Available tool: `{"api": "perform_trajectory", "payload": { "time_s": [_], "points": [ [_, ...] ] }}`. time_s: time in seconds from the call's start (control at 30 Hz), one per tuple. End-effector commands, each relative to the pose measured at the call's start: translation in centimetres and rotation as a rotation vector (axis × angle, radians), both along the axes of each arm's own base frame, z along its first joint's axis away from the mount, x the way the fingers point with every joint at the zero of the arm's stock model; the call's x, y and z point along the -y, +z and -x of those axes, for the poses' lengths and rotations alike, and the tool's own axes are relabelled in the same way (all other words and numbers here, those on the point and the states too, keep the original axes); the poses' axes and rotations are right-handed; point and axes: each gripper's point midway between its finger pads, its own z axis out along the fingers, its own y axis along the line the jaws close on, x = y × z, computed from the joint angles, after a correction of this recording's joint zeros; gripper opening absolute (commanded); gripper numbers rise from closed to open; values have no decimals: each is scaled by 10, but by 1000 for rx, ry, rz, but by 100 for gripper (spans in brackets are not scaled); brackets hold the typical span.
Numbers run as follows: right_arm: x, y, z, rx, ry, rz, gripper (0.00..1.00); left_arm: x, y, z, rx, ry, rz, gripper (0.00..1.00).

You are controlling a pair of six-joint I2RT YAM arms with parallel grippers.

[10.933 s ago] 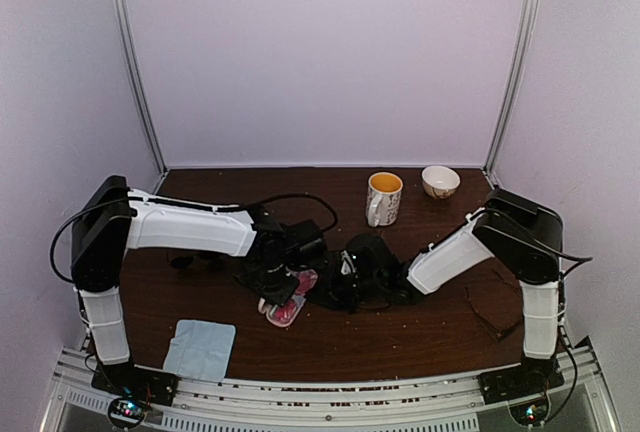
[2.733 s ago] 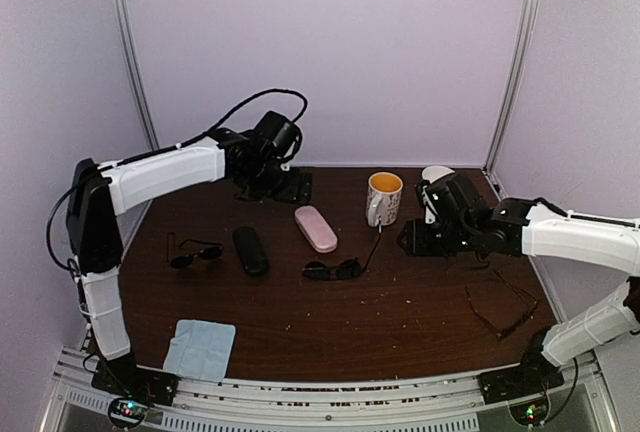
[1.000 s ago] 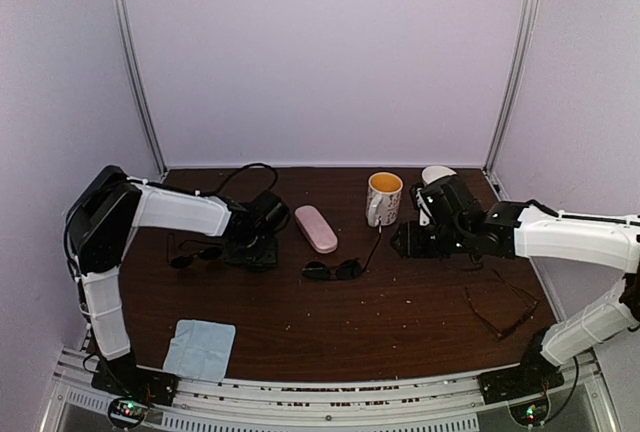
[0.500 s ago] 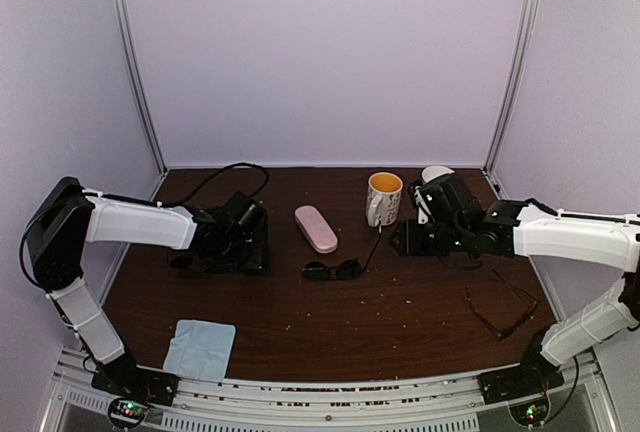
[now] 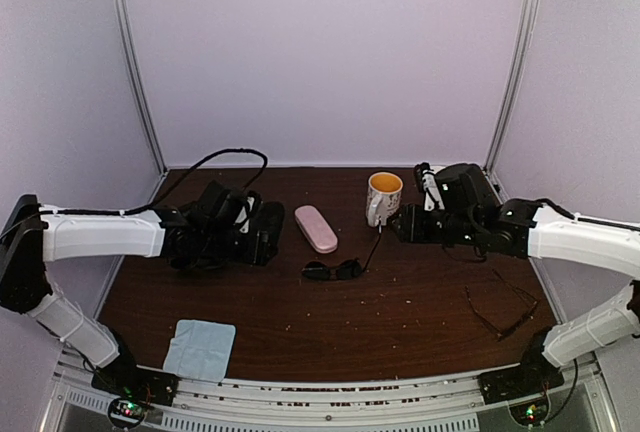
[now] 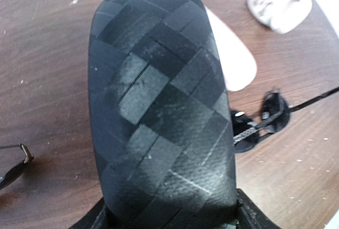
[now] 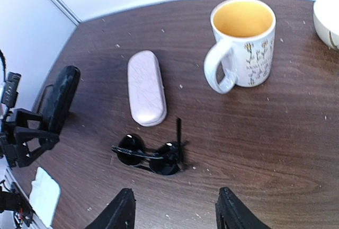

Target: Organize the sunglasses

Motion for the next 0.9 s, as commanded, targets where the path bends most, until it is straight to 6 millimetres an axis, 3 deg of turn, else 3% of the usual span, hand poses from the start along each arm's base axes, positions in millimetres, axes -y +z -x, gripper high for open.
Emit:
{"api": "perform_trajectory", "payload": {
  "time_s": [0.0, 0.17, 0.3, 0.53, 0.87],
  "points": [
    [-3, 32, 1, 102, 18, -105, 56, 18, 39, -1, 120, -79, 106, 0],
    [2, 57, 0, 168, 4, -166, 68, 23, 55, 3, 151, -116, 150, 0],
    [9, 68, -1, 203, -26, -205, 99, 32, 68, 8, 173, -158, 197, 0],
    [4, 78, 5, 228, 24, -260, 100, 50, 91, 19, 196, -249, 277, 0],
    [-40, 101, 48, 276, 397, -381, 100, 88, 137, 49, 207, -494, 501, 0]
  ]
}}
